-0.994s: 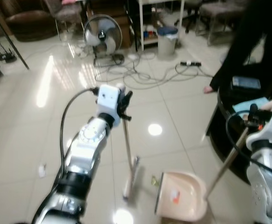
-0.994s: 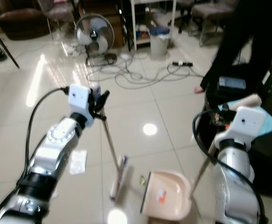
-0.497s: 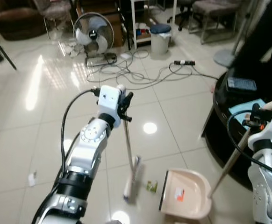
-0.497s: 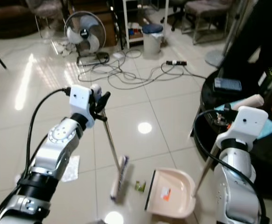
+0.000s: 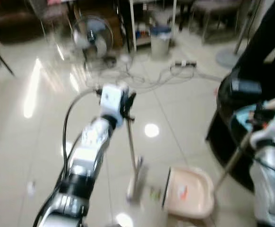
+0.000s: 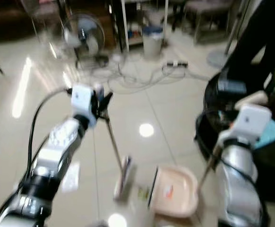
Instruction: Sweep floor
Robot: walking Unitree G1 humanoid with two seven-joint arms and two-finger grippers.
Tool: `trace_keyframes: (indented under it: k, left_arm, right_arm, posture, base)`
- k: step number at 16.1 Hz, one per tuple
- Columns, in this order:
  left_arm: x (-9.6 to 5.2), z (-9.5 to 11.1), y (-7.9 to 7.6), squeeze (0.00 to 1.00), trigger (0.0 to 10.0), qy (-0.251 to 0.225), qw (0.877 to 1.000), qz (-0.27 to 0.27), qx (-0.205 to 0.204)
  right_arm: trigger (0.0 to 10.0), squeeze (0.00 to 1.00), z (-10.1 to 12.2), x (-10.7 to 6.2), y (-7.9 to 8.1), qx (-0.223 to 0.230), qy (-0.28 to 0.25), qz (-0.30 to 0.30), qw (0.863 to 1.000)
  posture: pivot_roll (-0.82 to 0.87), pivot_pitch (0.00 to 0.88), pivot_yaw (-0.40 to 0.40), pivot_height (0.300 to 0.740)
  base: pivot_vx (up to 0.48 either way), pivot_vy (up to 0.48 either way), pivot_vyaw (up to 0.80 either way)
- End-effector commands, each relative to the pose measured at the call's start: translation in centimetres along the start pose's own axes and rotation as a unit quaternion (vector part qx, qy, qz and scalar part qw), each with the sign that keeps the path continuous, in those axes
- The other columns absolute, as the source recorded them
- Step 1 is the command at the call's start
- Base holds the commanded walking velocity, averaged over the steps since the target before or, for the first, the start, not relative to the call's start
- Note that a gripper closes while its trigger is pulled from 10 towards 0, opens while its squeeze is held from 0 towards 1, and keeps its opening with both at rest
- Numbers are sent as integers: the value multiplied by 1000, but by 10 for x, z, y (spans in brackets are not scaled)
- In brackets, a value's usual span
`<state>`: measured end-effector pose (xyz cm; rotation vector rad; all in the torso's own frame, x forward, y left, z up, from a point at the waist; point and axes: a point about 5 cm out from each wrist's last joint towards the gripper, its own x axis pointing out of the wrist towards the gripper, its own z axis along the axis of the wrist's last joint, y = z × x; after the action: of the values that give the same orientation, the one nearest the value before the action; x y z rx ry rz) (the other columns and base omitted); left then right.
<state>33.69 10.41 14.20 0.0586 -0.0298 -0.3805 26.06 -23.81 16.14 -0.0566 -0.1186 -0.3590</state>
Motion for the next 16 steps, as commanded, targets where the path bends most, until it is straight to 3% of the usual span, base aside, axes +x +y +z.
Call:
trace_keyframes:
  k: [1, 4, 6, 9, 13, 16]
  left_arm:
    - [4, 6, 2, 0, 10000, -14, 1000, 10, 24]
    - [11, 5, -3, 0, 10000, -17, 999, 18, 29]
    - [18, 4, -6, 0, 10000, -18, 999, 35, 36]
    - [27, 11, -12, 0, 10000, -47, 998, 25, 35]
    - [27, 8, -8, 0, 10000, -59, 998, 25, -27]
    - [29, 13, -11, 0, 10000, -85, 996, 9, -27]
  right_arm:
    - [10000, 0, -1, 3, 4, 11, -8, 15, 1000]
    - [10000, 0, -4, 11, 1, 6, -21, 13, 1000]
    - [10000, 0, 1, 16, -7, -27, -50, -1, 998]
    - [10000, 0, 2, 20, -10, -66, -79, 10, 995]
    - [10000, 0, 0, 19, -13, -62, -116, 20, 991]
    - [10000, 0, -6, 20, -9, -60, -132, 42, 988]
  posture:
    - [-154, 112, 97, 740]
    - [-134, 157, 109, 740]
    - [-98, 254, 128, 740]
    - [-75, 302, 148, 740]
    - [-99, 351, 165, 740]
    - [-47, 378, 180, 740]
  base:
    - [0, 0, 0]
    - [0, 0, 0]
    - [0, 0, 0]
    - [0, 0, 0]
    - [0, 0, 0]
    - [0, 0, 0]
